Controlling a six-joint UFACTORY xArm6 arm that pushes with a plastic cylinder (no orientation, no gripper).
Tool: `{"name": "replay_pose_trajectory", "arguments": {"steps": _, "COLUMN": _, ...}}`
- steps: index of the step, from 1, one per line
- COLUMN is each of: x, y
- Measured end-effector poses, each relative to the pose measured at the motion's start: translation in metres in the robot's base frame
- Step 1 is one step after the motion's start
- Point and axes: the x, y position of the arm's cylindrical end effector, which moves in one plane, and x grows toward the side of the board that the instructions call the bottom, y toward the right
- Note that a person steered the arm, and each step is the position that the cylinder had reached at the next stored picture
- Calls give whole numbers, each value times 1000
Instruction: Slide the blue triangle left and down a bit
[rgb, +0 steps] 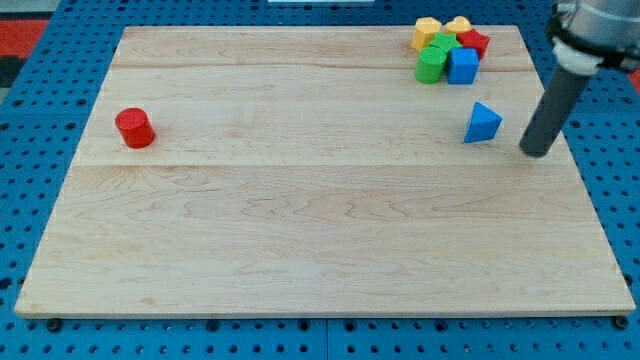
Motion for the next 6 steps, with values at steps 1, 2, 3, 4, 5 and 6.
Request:
{"name": "replay_pose_trajectory", "arguments": {"steps": 1, "x": -22, "y": 4}}
{"name": "replay_pose_trajectory", "arguments": {"steps": 2, "x": -31, "y": -13}}
{"name": "replay_pose_trajectory", "arguments": {"steps": 3, "x": -32, "y": -60}}
{"name": "replay_pose_trajectory", "arguments": {"steps": 4, "x": -23, "y": -95}}
{"name": "replay_pose_trajectory", "arguments": {"steps": 5, "x": 4, "y": -101}}
{"name": "replay_pose_trajectory", "arguments": {"steps": 6, "x": 27, "y": -96}}
